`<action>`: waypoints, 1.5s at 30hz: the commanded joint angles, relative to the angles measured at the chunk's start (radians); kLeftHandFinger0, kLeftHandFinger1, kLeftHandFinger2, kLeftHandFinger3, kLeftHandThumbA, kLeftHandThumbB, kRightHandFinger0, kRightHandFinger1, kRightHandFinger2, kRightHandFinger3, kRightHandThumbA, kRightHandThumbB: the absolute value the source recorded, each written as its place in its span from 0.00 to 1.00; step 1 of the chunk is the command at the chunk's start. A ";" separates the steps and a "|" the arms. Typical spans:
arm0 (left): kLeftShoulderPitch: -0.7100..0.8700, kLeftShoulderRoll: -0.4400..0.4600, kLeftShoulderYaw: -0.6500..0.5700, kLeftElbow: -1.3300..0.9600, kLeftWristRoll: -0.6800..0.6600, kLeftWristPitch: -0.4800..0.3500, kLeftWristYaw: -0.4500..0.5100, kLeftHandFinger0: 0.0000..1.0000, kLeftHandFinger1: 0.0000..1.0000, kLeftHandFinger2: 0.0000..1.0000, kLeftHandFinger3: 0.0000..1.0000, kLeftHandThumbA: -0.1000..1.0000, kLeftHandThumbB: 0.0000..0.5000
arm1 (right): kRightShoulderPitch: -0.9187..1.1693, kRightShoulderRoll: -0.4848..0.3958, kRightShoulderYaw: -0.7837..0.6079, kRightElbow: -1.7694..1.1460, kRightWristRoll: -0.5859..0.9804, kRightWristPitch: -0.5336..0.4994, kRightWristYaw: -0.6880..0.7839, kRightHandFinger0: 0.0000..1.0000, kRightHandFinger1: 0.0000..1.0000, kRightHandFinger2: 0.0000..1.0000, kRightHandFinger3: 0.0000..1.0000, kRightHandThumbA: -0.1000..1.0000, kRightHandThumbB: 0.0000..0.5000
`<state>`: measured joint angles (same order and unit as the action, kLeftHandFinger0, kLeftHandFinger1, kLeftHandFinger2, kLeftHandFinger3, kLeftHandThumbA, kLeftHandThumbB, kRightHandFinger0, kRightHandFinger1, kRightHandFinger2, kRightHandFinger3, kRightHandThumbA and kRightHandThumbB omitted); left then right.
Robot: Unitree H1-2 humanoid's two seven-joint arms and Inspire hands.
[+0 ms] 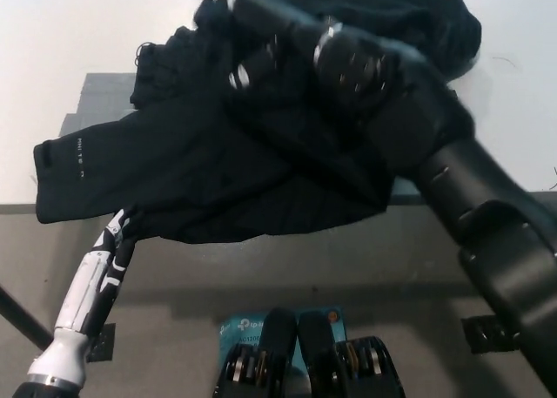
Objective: The robot grabs the right edges of the black jacket on the table, and folds it in half
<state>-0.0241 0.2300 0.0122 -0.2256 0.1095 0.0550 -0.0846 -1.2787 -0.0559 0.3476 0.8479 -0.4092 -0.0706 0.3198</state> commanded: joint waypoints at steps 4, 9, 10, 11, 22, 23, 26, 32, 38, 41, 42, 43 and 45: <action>-0.010 0.016 0.000 -0.014 -0.002 -0.024 -0.013 1.00 1.00 1.00 1.00 1.00 0.41 | -0.066 -0.020 -0.052 -0.165 0.122 0.145 0.194 1.00 1.00 1.00 1.00 0.98 0.78; -0.023 0.019 -0.003 -0.011 -0.015 -0.005 -0.025 1.00 1.00 1.00 1.00 1.00 0.40 | -0.063 0.026 -0.085 -0.398 0.422 0.501 0.531 1.00 1.00 1.00 1.00 0.94 0.83; -0.024 0.016 -0.002 -0.015 -0.023 0.002 -0.027 1.00 1.00 1.00 1.00 1.00 0.44 | -0.066 0.033 -0.095 -0.415 0.463 0.519 0.548 1.00 1.00 1.00 1.00 0.90 0.97; -0.026 0.011 0.001 -0.018 -0.051 0.004 -0.035 1.00 1.00 1.00 1.00 1.00 0.41 | -0.081 0.049 -0.115 -0.442 0.591 0.541 0.551 1.00 1.00 1.00 1.00 0.86 1.00; -0.114 0.018 -0.005 0.019 -0.002 -0.010 -0.017 1.00 1.00 1.00 1.00 1.00 0.47 | -0.172 -0.024 -0.426 -0.840 0.752 0.541 0.146 1.00 1.00 1.00 1.00 1.00 1.00; -0.115 0.018 -0.005 0.019 -0.002 -0.010 -0.017 1.00 1.00 1.00 1.00 1.00 0.47 | -0.171 -0.024 -0.426 -0.842 0.754 0.541 0.144 1.00 1.00 1.00 1.00 1.00 1.00; -0.163 0.014 0.000 0.027 -0.011 -0.010 -0.015 1.00 1.00 1.00 1.00 1.00 0.49 | -0.083 -0.216 -0.502 -1.074 0.702 0.541 0.178 1.00 1.00 1.00 1.00 1.00 0.90; -0.168 0.009 0.006 0.045 -0.046 -0.033 -0.025 1.00 1.00 1.00 1.00 1.00 0.43 | 0.243 -0.419 -0.671 -1.433 0.817 0.541 0.132 1.00 1.00 1.00 1.00 1.00 0.79; -0.131 0.002 0.005 0.039 -0.044 -0.030 -0.023 1.00 1.00 1.00 1.00 1.00 0.41 | 0.601 -0.407 -0.850 -1.625 0.898 0.487 0.128 1.00 1.00 1.00 1.00 1.00 0.80; -0.117 -0.005 0.005 0.041 -0.043 -0.027 -0.019 1.00 1.00 1.00 1.00 1.00 0.41 | 0.815 -0.327 -0.880 -1.698 0.936 0.427 0.069 1.00 1.00 1.00 1.00 1.00 0.93; -0.113 -0.008 0.005 0.043 -0.042 -0.029 -0.016 1.00 1.00 1.00 1.00 1.00 0.39 | 0.900 -0.286 -0.871 -1.699 0.948 0.369 0.072 1.00 1.00 1.00 1.00 1.00 0.86; -0.108 -0.007 0.007 0.043 -0.044 -0.030 -0.017 1.00 1.00 1.00 1.00 1.00 0.40 | 0.938 -0.265 -0.862 -1.699 0.947 0.343 0.072 1.00 1.00 1.00 1.00 1.00 0.82; -0.101 -0.005 0.009 0.053 -0.052 -0.040 -0.020 1.00 1.00 1.00 1.00 1.00 0.45 | 1.048 -0.179 -0.817 -1.668 0.901 0.254 0.096 1.00 1.00 1.00 1.00 1.00 0.82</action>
<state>-0.1120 0.2156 0.0133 -0.1566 0.1035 0.0653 -0.0845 -0.5908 -0.3018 -0.2745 -0.3780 0.1697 0.3558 0.5434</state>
